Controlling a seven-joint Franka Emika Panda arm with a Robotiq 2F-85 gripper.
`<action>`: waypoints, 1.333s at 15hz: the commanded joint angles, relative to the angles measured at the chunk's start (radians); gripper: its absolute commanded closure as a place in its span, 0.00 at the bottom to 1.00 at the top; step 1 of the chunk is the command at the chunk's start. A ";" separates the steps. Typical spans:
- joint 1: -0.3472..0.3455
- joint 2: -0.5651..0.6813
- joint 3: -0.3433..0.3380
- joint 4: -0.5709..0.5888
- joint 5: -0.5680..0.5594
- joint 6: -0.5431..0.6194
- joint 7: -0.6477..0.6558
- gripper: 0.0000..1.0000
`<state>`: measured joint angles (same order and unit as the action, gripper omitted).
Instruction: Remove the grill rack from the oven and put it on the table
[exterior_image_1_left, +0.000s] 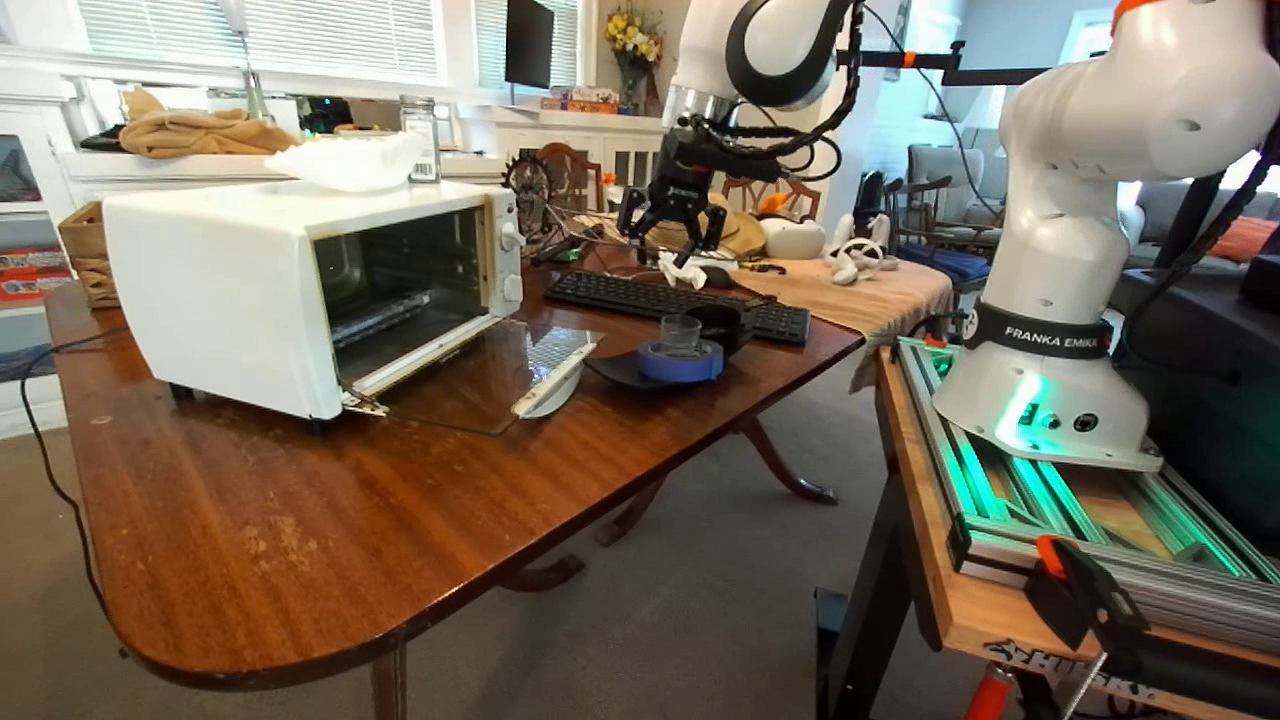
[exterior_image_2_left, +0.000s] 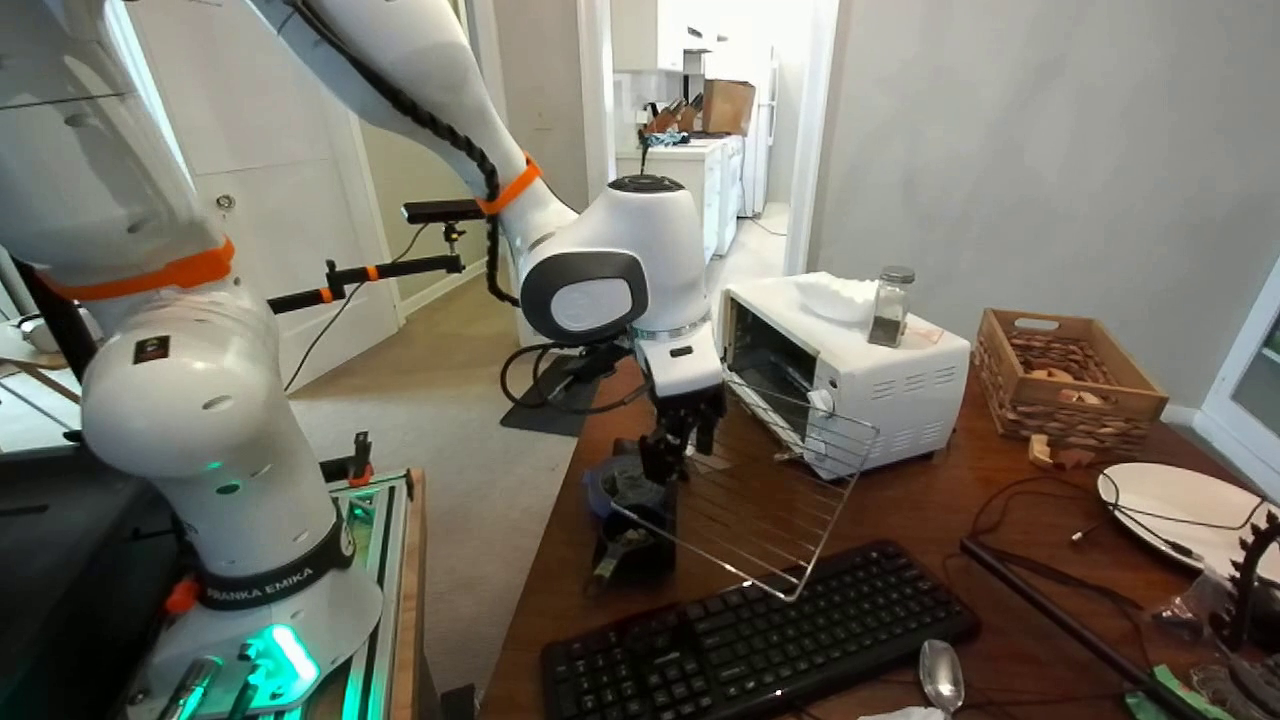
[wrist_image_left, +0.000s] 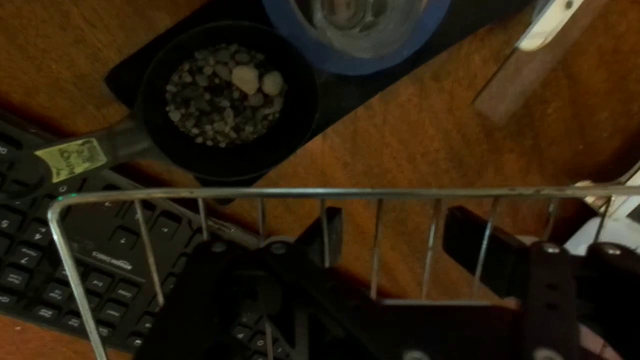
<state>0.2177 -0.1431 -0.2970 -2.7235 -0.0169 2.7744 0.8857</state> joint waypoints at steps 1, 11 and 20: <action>-0.191 0.024 0.111 0.011 0.053 -0.048 0.042 0.67; -0.422 0.098 0.078 0.161 0.193 -0.261 0.032 0.67; -0.455 0.325 0.063 0.357 0.291 -0.280 -0.178 0.67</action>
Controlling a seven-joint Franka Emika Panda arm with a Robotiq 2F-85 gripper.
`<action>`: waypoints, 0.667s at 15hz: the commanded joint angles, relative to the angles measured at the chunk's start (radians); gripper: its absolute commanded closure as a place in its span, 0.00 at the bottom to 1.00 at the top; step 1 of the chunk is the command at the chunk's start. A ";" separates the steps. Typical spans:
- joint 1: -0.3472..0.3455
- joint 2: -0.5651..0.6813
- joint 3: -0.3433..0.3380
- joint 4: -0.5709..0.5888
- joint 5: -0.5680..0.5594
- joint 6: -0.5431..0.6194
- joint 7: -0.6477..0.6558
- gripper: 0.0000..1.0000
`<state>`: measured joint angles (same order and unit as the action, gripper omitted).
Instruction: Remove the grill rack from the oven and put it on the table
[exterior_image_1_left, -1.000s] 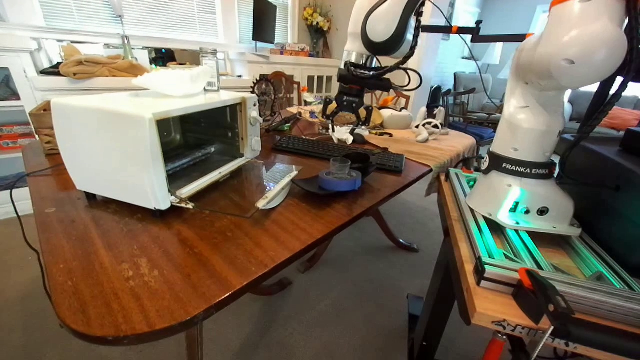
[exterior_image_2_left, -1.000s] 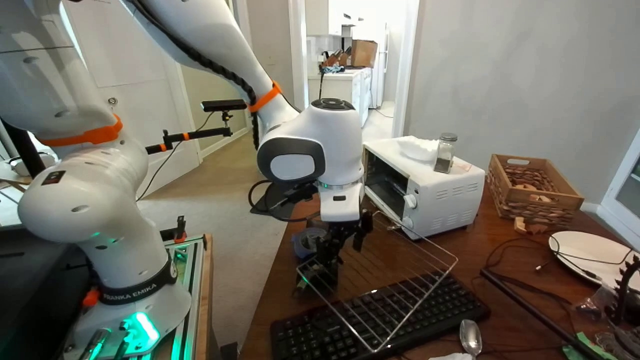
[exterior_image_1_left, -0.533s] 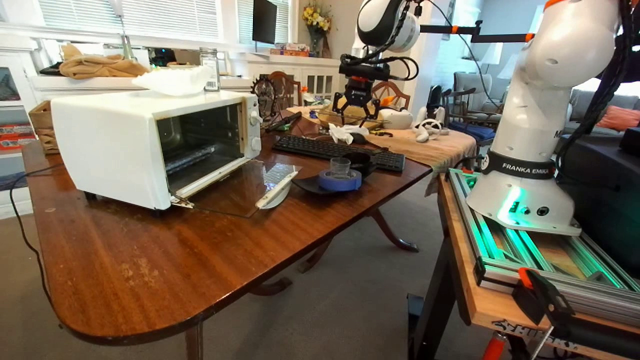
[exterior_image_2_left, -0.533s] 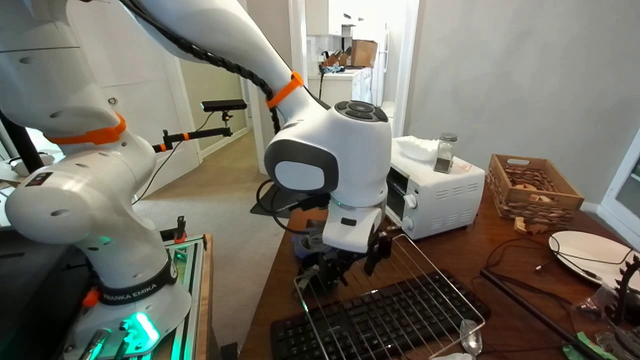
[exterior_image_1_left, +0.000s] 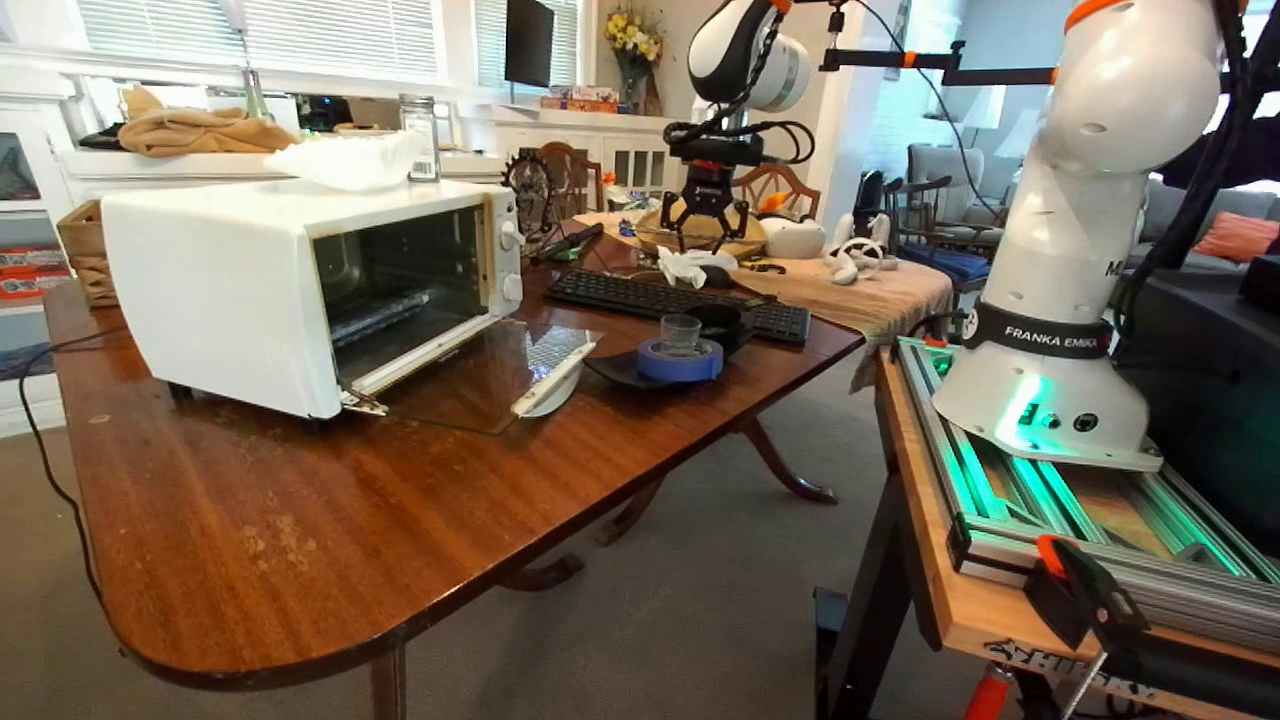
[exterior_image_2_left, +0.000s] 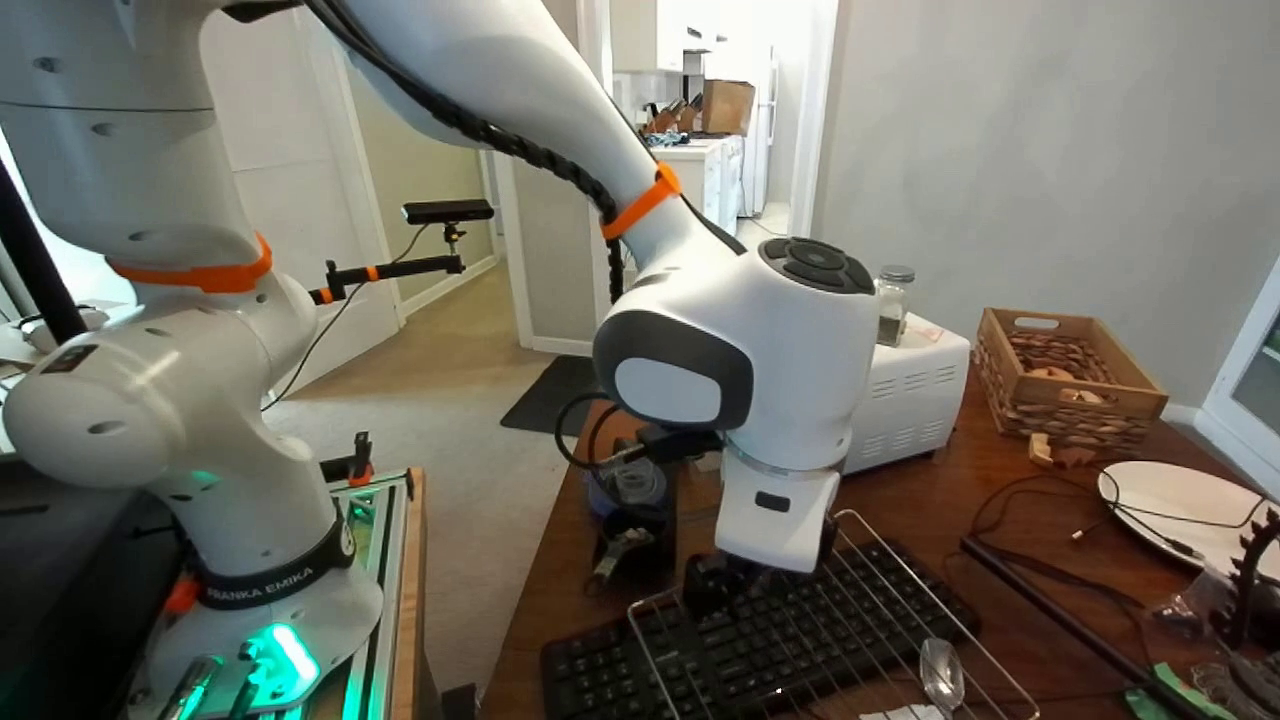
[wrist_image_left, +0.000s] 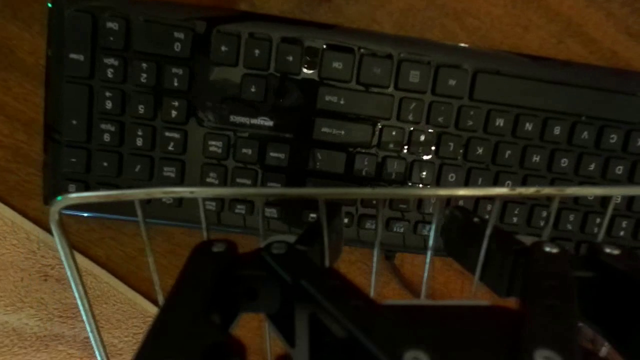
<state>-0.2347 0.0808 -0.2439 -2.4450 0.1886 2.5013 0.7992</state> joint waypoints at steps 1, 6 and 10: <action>-0.005 0.128 0.016 0.097 0.115 -0.007 -0.125 0.67; -0.043 0.218 0.026 0.148 0.281 -0.021 -0.306 0.67; -0.090 0.226 0.005 0.142 0.351 -0.020 -0.395 0.67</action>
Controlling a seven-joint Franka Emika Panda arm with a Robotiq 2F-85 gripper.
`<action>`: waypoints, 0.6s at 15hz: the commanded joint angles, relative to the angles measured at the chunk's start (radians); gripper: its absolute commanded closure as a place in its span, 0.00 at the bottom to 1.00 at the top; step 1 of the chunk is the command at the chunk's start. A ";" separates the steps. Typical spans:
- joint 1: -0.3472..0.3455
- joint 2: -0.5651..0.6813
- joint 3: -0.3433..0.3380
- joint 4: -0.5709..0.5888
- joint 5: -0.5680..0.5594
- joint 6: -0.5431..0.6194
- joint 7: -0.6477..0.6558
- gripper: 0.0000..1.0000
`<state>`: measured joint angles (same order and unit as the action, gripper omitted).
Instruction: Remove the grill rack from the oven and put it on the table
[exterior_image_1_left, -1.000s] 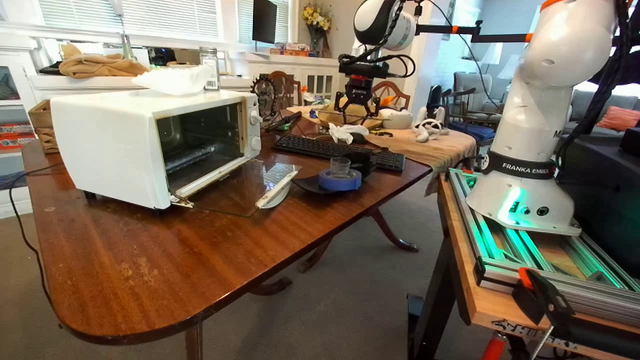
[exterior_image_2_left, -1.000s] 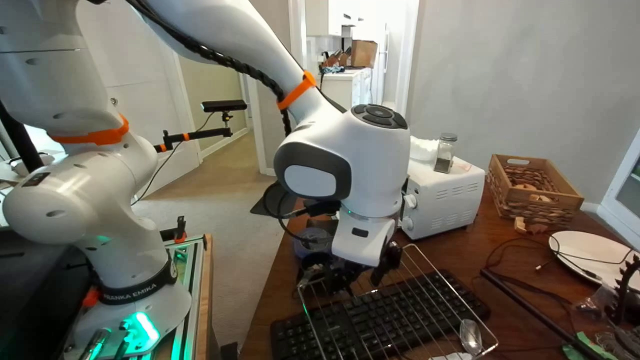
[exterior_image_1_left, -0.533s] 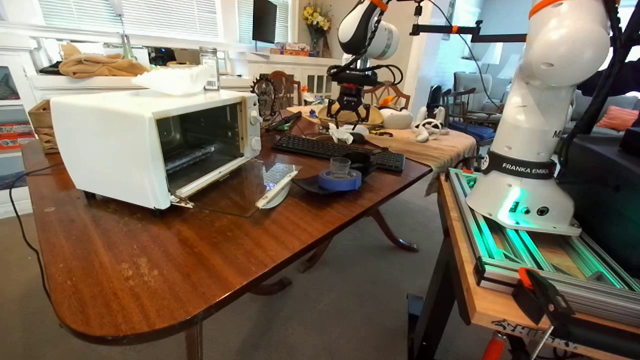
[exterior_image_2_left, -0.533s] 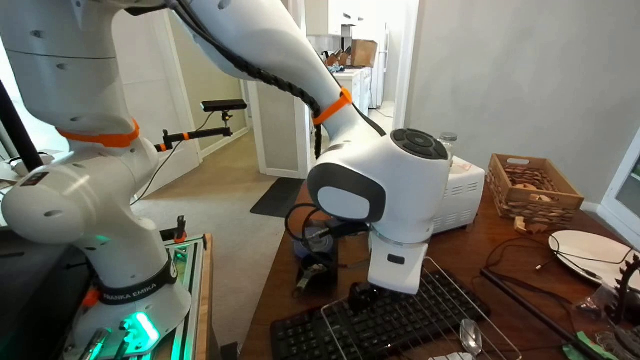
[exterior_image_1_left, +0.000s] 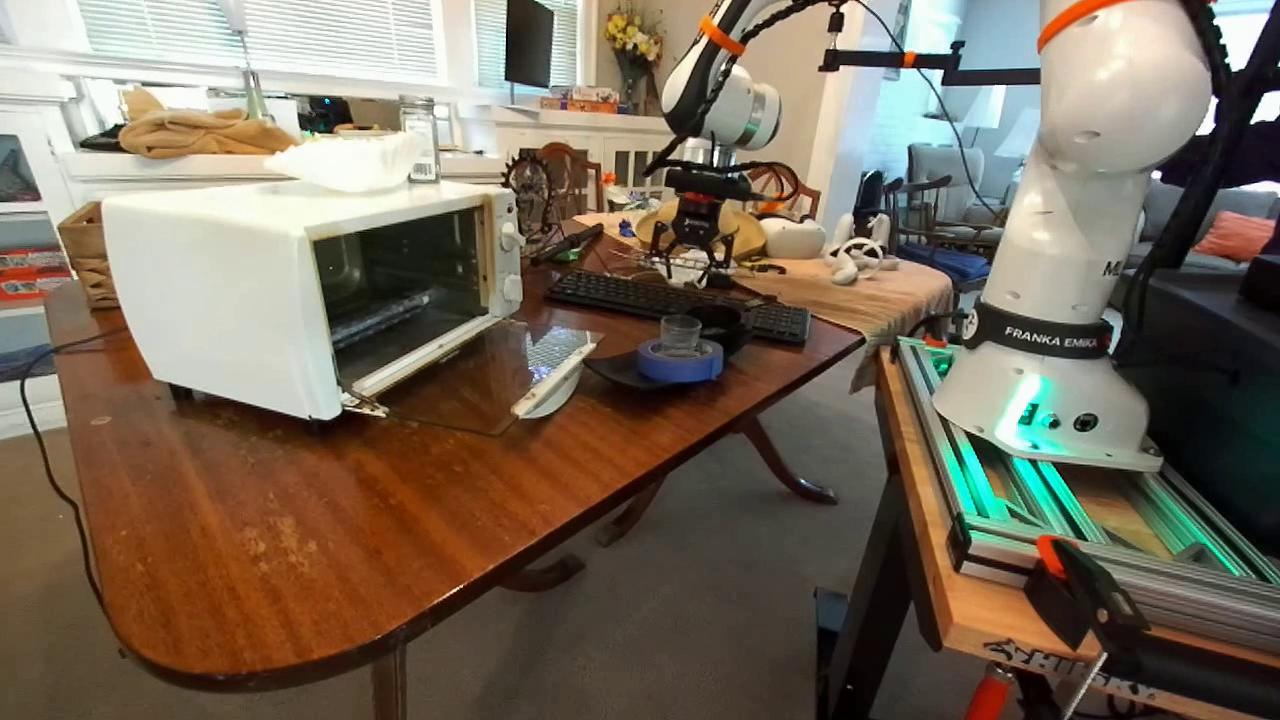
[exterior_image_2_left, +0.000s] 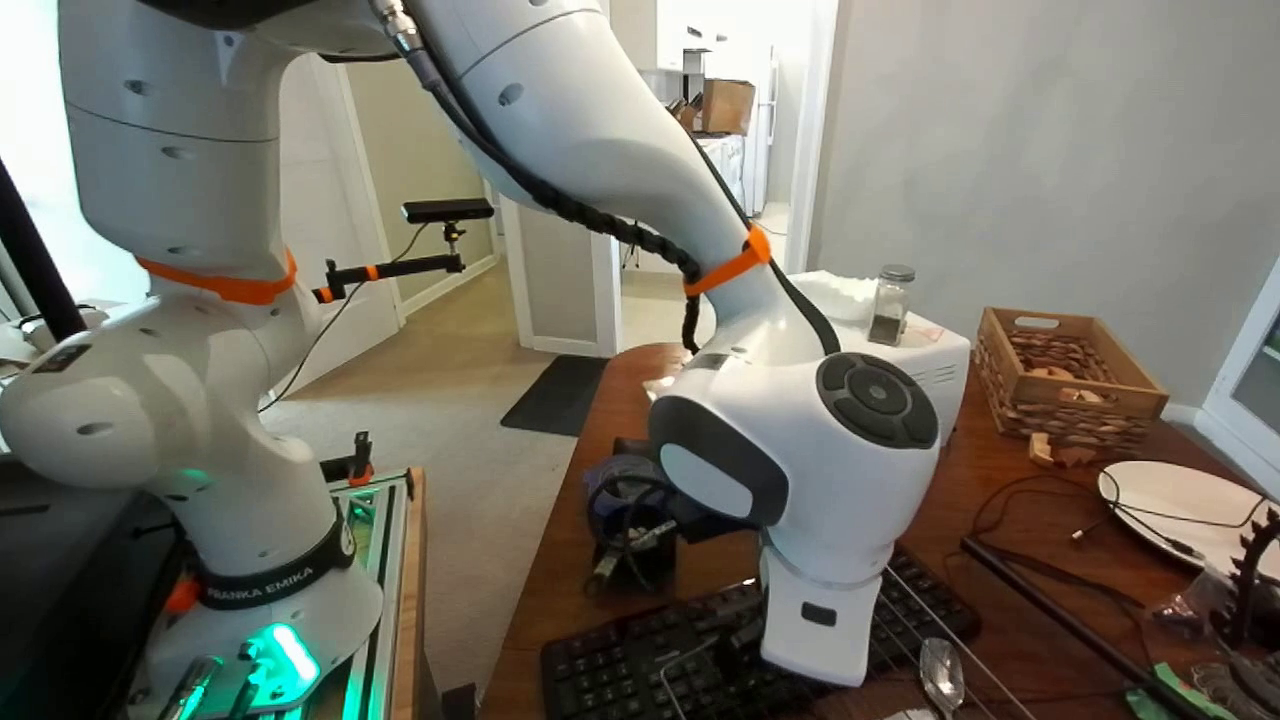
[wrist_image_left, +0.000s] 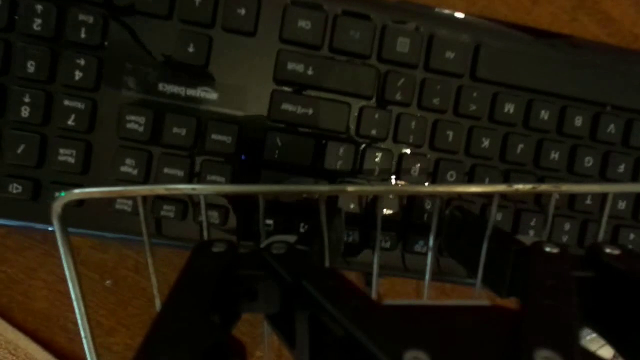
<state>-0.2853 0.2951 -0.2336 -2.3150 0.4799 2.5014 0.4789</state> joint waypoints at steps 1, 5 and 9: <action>-0.048 0.016 -0.009 0.012 0.066 -0.021 -0.086 0.67; -0.076 0.021 -0.009 0.016 0.099 -0.035 -0.122 0.67; -0.078 0.017 -0.013 0.015 0.111 -0.046 -0.120 0.24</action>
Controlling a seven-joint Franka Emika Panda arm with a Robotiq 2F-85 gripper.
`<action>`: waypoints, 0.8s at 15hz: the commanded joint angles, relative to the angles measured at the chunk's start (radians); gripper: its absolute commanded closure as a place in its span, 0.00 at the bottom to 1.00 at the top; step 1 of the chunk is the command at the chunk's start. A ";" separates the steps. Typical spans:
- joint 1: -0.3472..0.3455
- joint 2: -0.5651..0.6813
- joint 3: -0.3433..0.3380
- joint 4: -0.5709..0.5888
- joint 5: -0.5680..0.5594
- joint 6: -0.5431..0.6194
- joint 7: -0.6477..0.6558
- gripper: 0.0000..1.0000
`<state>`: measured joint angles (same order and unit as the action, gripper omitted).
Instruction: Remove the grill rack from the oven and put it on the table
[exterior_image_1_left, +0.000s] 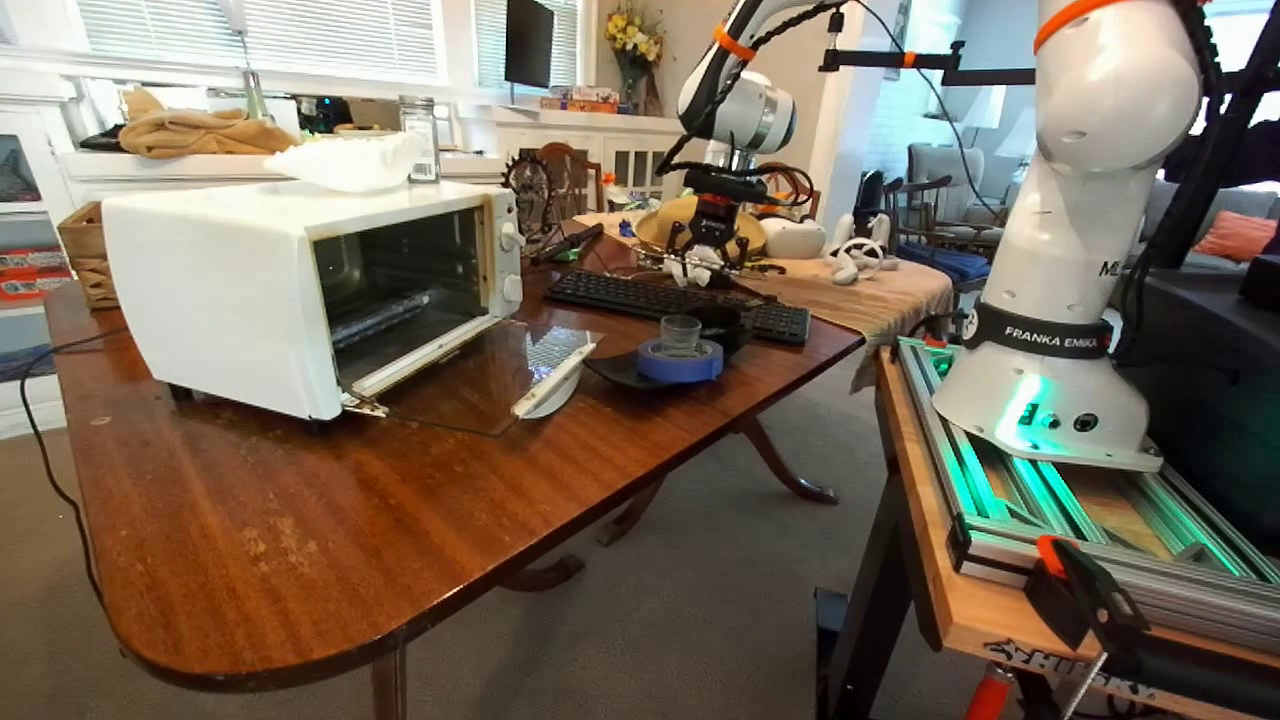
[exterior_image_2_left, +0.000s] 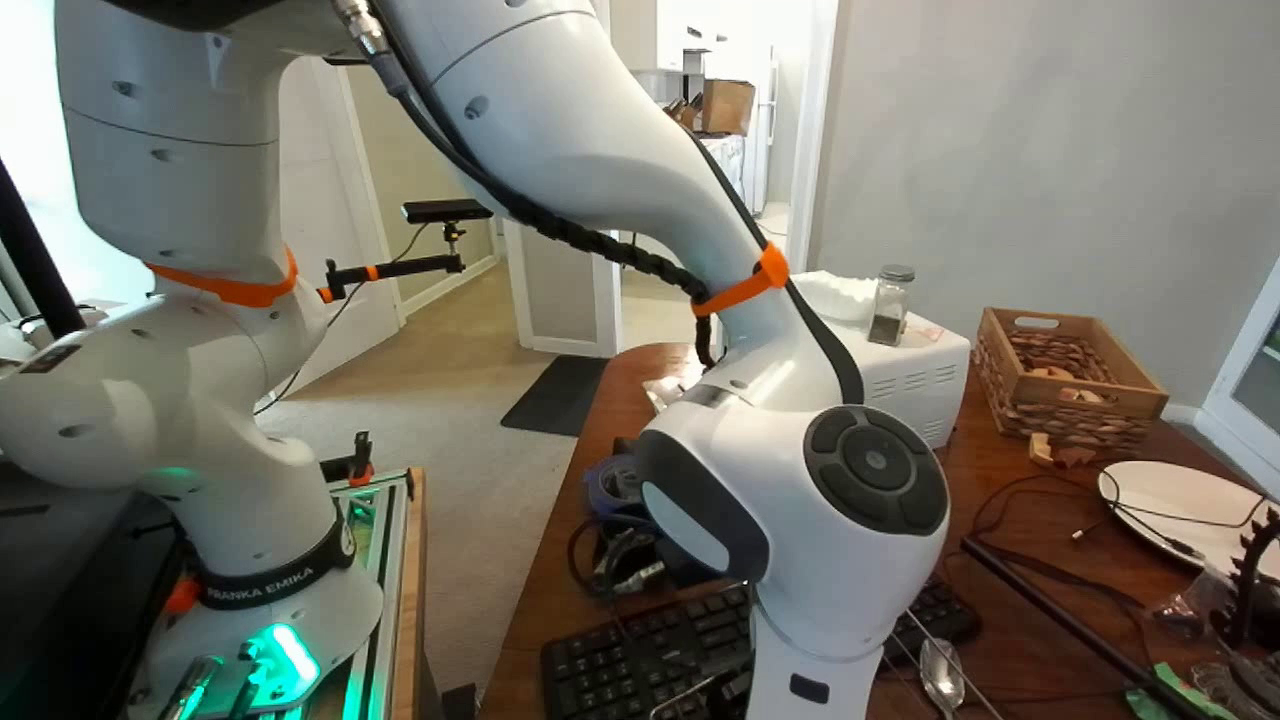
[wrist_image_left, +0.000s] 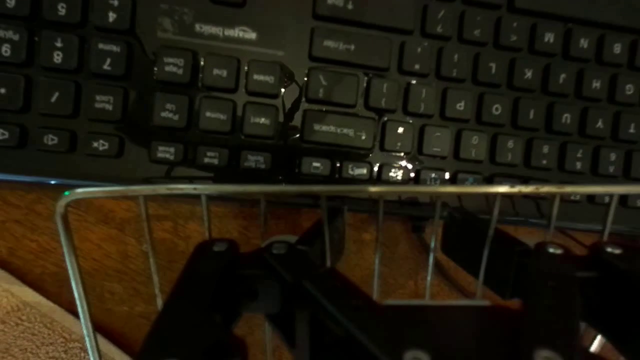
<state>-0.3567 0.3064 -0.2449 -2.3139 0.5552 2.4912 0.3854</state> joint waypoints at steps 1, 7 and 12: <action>-0.005 0.002 -0.004 0.014 0.034 -0.044 -0.021 0.20; 0.022 -0.033 -0.020 0.008 -0.003 -0.084 0.033 0.33; 0.078 -0.151 -0.018 -0.077 -0.069 -0.031 0.058 0.69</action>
<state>-0.3338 0.2597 -0.2534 -2.3094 0.5509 2.4383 0.4148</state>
